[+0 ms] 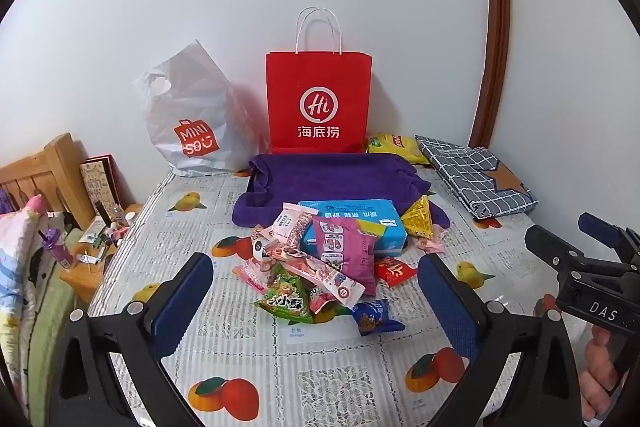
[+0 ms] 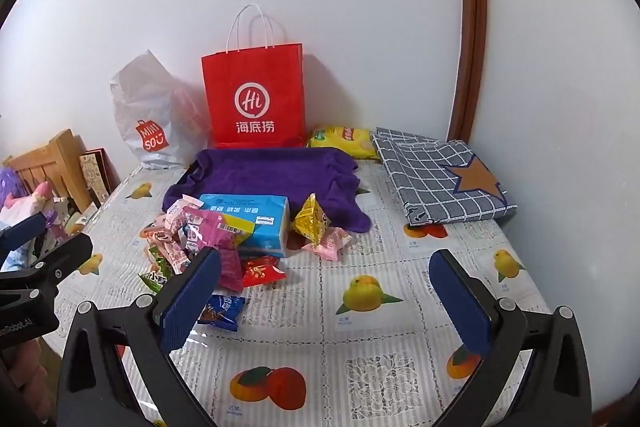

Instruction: Organize snacks

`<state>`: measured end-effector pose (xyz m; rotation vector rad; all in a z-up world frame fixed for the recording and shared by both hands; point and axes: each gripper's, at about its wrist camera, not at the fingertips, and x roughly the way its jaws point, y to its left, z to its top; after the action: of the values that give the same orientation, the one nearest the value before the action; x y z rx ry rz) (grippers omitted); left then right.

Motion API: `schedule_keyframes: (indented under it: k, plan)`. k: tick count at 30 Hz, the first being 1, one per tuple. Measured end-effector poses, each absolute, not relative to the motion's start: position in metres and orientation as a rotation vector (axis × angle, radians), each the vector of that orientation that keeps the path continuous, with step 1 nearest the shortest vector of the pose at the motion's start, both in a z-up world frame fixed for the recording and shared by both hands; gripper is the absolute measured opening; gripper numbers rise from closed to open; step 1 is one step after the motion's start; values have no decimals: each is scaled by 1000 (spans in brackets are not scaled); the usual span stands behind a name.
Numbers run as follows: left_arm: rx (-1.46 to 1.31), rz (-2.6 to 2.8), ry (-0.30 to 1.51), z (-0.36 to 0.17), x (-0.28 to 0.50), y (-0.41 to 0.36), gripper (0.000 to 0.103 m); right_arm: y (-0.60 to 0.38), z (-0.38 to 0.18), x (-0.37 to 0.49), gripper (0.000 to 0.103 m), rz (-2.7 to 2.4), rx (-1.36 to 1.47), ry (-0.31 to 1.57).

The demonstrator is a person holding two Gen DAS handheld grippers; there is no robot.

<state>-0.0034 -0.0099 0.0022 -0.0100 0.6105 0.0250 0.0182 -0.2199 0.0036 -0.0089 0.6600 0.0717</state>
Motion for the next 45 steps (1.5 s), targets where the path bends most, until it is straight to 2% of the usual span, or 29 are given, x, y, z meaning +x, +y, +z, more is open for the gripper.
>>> schedule_keyframes:
  k: [45]
  plan:
    - [-22,77,587,6,-9,-1,103,-208,11,8,103,110,-34,628]
